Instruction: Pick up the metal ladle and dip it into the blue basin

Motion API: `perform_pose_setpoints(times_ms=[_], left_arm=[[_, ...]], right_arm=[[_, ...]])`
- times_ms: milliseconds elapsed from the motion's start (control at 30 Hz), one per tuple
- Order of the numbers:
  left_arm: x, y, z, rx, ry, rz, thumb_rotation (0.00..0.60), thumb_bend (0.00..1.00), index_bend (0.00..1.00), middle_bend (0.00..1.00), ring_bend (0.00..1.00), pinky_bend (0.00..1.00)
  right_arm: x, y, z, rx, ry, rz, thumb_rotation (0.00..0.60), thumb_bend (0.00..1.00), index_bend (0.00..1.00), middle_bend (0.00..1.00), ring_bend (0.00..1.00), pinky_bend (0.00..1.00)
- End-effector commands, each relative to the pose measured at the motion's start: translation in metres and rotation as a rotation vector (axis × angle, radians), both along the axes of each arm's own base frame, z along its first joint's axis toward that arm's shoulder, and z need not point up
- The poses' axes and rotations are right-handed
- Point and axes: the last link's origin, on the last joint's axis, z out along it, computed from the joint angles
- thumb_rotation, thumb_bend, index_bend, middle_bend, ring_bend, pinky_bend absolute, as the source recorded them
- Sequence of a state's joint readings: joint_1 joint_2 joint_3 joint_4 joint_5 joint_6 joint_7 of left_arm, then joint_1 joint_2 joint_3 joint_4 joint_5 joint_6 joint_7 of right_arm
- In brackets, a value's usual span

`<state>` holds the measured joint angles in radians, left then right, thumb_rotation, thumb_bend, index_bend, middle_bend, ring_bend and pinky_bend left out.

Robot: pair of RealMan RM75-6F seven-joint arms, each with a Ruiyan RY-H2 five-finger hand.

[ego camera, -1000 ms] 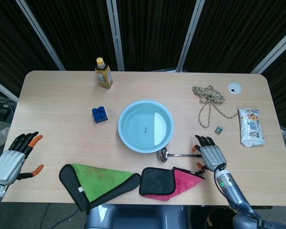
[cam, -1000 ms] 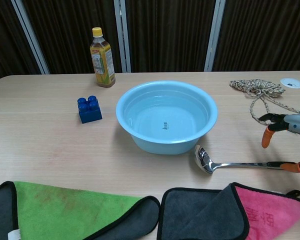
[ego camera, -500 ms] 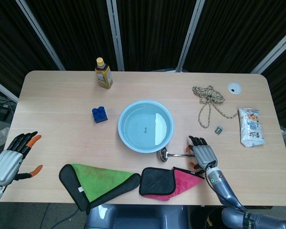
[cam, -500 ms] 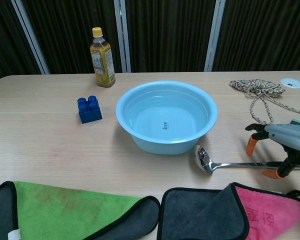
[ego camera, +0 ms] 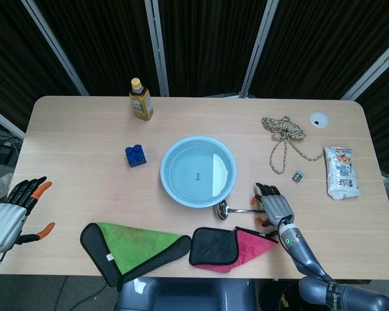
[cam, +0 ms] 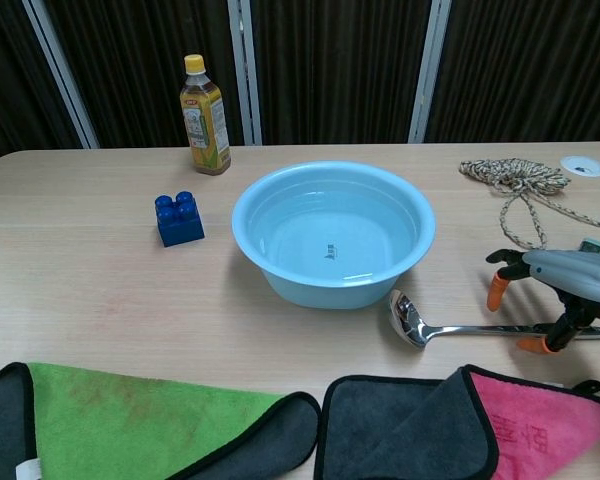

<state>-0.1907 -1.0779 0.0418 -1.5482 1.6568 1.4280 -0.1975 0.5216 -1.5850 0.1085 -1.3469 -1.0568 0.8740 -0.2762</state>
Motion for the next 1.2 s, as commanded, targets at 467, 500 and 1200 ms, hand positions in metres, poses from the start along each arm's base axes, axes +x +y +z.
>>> perform_pose_setpoints(times_ms=[467,500,1200], left_arm=[[0.000,0.001,-0.001,-0.007,-0.005,-0.010,0.492,0.30,0.00,0.00,0.00,0.00],[-0.001,0.001,-0.001,-0.005,-0.004,-0.009,0.492,0.30,0.00,0.00,0.00,0.00],[-0.002,0.003,0.000,-0.006,-0.003,-0.003,0.494,0.30,0.00,0.00,0.00,0.00]], right_arm=[[-0.011,-0.004,-0.014,0.025,-0.052,-0.035,0.600,0.27,0.39,0.00,0.00,0.00],[-0.012,-0.004,-0.015,0.028,-0.051,-0.035,0.600,0.27,0.40,0.00,0.00,0.00],[-0.017,-0.008,-0.014,0.032,-0.022,-0.030,0.600,0.36,0.66,0.00,0.00,0.00]])
